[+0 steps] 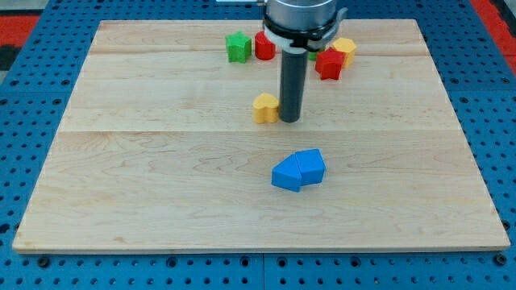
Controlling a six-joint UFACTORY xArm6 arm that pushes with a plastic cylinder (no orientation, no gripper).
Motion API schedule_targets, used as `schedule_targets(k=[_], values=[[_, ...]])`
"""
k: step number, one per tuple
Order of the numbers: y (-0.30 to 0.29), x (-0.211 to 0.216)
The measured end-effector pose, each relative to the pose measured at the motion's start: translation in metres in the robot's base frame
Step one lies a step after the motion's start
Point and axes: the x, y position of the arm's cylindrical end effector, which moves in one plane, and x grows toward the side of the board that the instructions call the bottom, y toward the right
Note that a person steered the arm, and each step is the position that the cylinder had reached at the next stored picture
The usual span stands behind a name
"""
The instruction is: Move the yellow heart down and left
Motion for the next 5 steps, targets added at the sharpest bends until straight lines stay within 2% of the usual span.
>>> schedule_targets(k=[1, 2, 5], values=[[-0.013, -0.007], [0.003, -0.022], [-0.084, -0.021]])
